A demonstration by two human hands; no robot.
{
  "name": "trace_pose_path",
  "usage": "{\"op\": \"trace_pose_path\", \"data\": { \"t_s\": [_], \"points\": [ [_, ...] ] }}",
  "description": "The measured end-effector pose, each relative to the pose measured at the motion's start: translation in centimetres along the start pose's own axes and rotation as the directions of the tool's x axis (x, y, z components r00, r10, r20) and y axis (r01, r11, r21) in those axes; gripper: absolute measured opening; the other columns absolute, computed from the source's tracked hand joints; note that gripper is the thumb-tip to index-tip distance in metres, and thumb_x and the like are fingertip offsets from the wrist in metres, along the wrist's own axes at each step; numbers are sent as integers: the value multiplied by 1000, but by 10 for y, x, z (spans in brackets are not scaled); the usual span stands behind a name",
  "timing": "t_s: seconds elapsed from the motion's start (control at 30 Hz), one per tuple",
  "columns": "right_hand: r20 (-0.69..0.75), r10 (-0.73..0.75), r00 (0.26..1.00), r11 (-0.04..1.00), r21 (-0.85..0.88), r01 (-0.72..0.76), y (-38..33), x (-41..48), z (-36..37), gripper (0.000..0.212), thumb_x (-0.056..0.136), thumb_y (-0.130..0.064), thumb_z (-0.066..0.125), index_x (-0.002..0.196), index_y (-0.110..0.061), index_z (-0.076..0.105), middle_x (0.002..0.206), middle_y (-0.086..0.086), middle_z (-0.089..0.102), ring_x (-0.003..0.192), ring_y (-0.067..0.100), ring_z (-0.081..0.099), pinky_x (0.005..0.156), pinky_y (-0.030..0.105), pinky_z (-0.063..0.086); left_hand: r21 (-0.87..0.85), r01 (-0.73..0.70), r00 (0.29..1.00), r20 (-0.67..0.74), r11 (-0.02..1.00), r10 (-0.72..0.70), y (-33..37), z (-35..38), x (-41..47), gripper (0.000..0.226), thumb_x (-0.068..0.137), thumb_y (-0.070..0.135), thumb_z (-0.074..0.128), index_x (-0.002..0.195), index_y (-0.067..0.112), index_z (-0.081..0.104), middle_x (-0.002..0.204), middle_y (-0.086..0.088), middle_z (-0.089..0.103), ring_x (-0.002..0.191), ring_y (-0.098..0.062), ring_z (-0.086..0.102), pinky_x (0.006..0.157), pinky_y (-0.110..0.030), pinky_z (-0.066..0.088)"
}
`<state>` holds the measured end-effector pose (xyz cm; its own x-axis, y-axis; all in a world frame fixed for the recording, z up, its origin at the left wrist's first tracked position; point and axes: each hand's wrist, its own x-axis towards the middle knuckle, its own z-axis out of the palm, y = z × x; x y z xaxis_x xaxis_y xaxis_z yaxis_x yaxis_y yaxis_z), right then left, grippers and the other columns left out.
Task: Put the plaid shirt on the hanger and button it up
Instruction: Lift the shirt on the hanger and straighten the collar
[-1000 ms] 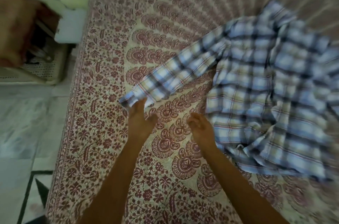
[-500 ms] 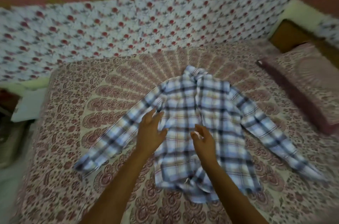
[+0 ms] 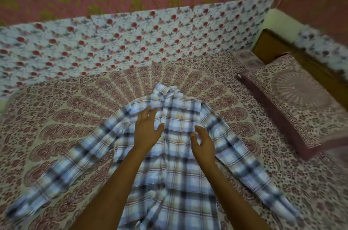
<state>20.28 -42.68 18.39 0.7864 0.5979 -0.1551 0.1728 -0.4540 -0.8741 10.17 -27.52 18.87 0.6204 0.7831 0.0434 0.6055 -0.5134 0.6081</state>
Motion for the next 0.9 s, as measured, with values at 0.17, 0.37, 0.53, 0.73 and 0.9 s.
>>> {"op": "trace_pose_path", "data": {
  "t_s": [0.17, 0.37, 0.53, 0.73, 0.9],
  "points": [
    [26, 2, 1000, 1000, 0, -2, 7, 47, -13, 42, 98, -20, 46, 138, -9, 40, 144, 8, 43, 130, 25, 42, 103, 36, 38, 18, 28, 1000, 4, 999, -28, 9, 19, 30, 54, 89, 28, 59, 138, 15, 39, 150, -12, 28, 140, -29, 24, 110, -46, 28],
    [33, 37, 999, 999, 8, -37, 23, 99, 9, 40, 96, -16, 47, 134, -7, 44, 140, 11, 47, 129, 26, 43, 103, 35, 37, 35, 54, 997, 47, 998, -56, -10, 38, 73, 51, 89, 25, 59, 136, 14, 43, 149, -13, 31, 139, -29, 24, 109, -43, 28],
    [55, 63, 997, 997, -50, -60, 32, 163, 47, 39, 94, -15, 51, 132, -6, 47, 138, 12, 49, 128, 28, 45, 105, 41, 38, 55, 60, 992, 105, 997, -65, -40, 59, 134, 50, 89, 25, 59, 135, 14, 44, 145, -11, 37, 135, -30, 31, 107, -45, 34],
    [127, 53, 991, 981, -190, -28, 56, 251, 101, 43, 94, -15, 51, 135, -4, 43, 142, 13, 45, 134, 27, 39, 109, 36, 31, 85, 132, 976, 165, 988, -145, -92, 99, 219, 51, 85, 34, 54, 130, 9, 49, 134, -16, 50, 126, -35, 42, 102, -42, 36],
    [136, 14, 991, 919, -391, 40, 75, 317, 129, 50, 92, -19, 51, 138, -5, 37, 142, 14, 43, 133, 30, 37, 107, 37, 30, 239, 148, 964, 181, 960, -194, -143, 129, 274, 51, 88, 28, 58, 134, 13, 44, 133, -17, 50, 126, -35, 40, 104, -44, 35]
  ]
}}
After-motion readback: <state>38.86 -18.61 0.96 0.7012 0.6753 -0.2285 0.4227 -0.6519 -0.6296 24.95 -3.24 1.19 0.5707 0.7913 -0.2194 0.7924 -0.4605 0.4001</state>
